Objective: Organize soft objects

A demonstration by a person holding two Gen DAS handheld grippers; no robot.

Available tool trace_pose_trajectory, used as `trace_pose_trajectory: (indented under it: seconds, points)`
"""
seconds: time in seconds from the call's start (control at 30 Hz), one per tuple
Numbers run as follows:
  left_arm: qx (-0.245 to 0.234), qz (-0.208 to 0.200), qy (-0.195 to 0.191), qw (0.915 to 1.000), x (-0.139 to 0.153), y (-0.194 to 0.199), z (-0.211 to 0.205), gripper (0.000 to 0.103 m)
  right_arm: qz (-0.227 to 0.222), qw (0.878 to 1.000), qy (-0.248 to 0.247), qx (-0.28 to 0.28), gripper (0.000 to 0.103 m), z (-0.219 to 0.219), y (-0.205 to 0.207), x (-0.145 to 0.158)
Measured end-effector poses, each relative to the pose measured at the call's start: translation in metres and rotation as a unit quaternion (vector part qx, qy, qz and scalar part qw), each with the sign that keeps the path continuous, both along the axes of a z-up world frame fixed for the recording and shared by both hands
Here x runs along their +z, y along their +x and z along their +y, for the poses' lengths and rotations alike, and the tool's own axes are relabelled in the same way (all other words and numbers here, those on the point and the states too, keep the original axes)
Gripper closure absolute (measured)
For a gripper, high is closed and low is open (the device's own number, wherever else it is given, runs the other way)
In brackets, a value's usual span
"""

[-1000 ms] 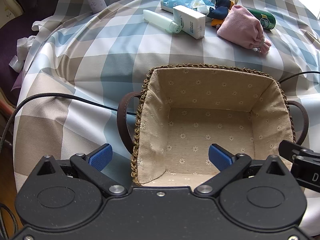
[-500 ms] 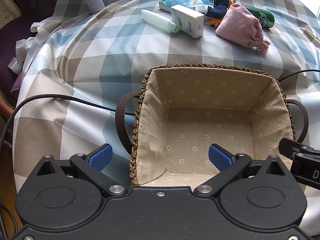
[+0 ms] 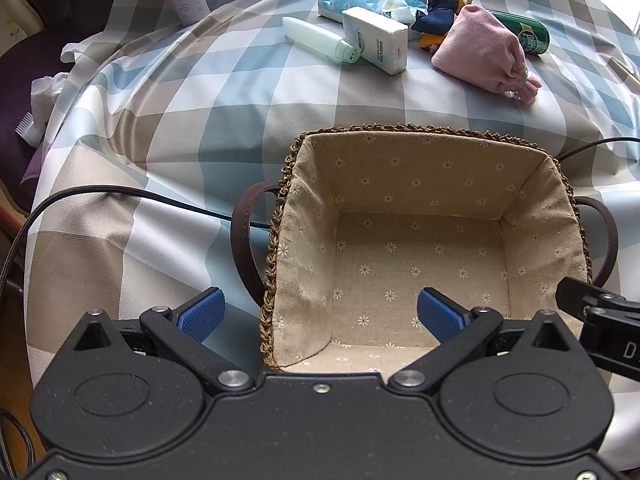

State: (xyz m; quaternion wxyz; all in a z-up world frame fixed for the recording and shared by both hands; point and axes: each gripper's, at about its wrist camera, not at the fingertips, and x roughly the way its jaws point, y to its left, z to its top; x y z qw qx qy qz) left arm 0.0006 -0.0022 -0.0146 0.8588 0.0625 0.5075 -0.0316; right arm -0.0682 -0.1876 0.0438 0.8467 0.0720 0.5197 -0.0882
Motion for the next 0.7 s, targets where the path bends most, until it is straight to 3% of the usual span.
trace_pose_trajectory:
  seconds: [0.23,0.37,0.7]
  points:
    - [0.000,-0.004,-0.004,1.0000,0.000,-0.001,0.002,0.004,0.000,1.000,0.000,0.000,0.001,0.001,-0.001,-0.002]
    - [-0.011,-0.029,-0.008,0.9995,0.009,0.002,0.003,0.004,-0.013,1.000,-0.005,0.006,0.001,0.001,0.000,0.001]
    - [-0.012,-0.107,-0.023,0.9939,0.043,0.054,0.011,0.004,-0.116,0.991,-0.067,0.018,0.001,-0.006,0.033,0.024]
